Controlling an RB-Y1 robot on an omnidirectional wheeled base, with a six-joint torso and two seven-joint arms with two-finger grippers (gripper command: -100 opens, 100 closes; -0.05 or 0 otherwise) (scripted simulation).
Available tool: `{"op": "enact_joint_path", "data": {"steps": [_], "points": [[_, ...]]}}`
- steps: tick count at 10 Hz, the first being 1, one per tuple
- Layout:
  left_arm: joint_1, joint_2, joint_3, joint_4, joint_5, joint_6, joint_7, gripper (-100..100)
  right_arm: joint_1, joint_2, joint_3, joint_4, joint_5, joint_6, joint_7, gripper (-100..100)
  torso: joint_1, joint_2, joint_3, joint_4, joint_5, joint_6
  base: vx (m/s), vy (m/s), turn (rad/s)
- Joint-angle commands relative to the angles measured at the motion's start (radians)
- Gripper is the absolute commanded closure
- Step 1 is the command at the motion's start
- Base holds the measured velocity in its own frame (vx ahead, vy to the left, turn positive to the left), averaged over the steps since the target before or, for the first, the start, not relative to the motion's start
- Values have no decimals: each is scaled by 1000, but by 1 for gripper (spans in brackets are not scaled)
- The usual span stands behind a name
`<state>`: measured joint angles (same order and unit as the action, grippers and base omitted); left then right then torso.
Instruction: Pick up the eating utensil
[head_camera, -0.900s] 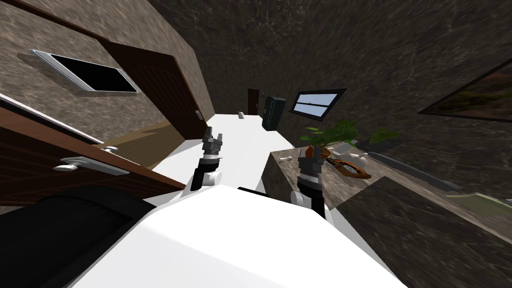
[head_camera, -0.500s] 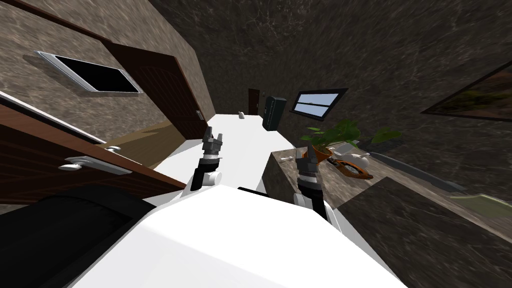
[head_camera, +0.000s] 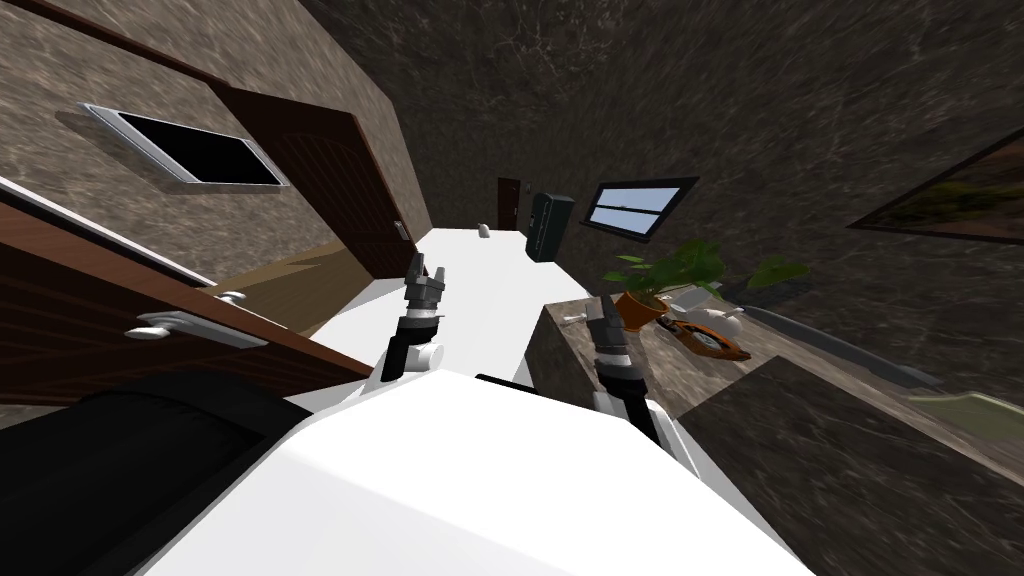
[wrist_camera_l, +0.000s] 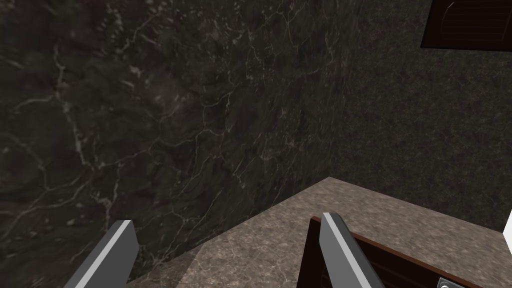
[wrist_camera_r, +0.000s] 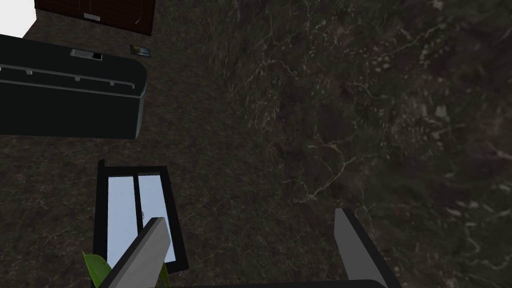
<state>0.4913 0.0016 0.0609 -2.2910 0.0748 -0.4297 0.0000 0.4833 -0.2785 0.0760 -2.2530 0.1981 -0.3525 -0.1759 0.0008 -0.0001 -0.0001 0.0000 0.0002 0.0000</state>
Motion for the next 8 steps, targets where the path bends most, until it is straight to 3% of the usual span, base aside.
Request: {"op": "enact_joint_path", "data": {"steps": [1,8], "points": [[0,0,0,0,0,0,0,0,0,-50,8,8,34,9,-3,-100,0,0,0,0,0,0,2,16,25],[0,0,0,0,0,0,0,0,0,-251,38,25,135,42,-8,-100,0,-1,0,0,0,0,6,18,22]]}}
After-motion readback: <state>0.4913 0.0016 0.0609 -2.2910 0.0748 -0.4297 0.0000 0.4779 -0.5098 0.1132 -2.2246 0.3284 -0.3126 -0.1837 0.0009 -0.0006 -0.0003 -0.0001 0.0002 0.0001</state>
